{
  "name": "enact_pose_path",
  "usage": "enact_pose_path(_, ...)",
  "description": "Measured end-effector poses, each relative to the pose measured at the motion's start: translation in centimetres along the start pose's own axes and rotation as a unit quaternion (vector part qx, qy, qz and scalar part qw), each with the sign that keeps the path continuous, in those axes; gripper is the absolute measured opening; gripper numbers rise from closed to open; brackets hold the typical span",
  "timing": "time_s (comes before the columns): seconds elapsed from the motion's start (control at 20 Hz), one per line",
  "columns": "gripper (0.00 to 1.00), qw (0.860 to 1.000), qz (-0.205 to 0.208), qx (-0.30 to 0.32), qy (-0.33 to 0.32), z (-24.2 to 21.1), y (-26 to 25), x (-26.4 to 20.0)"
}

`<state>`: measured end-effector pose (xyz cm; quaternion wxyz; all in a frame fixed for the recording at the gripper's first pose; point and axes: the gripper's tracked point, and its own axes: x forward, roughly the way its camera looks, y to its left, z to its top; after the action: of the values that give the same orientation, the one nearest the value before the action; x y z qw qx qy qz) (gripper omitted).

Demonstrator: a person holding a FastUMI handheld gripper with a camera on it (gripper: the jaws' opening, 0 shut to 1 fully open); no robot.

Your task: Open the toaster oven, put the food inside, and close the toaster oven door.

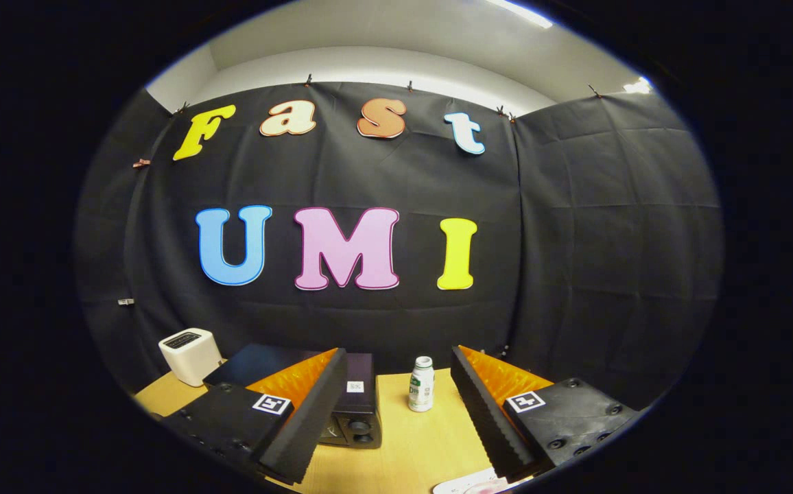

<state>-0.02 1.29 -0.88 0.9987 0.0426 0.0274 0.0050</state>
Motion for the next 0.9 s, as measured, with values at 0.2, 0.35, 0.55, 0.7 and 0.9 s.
enact_pose_path(0.2, 0.99, 0.999, 0.026, 0.014, 0.017, -1.0, 4.4, 1.0)
enact_pose_path(0.35, 0.99, 0.997, 0.05, 0.015, 0.05, -3.5, 8.5, 2.0)
enact_pose_path(0.55, 0.99, 0.991, 0.073, 0.011, 0.107, -8.0, 13.5, 3.8)
enact_pose_path(0.7, 0.99, 0.986, 0.082, 0.006, 0.145, -11.7, 16.8, 5.1)
enact_pose_path(0.9, 0.99, 0.978, 0.09, -0.01, 0.186, -16.1, 20.1, 6.4)
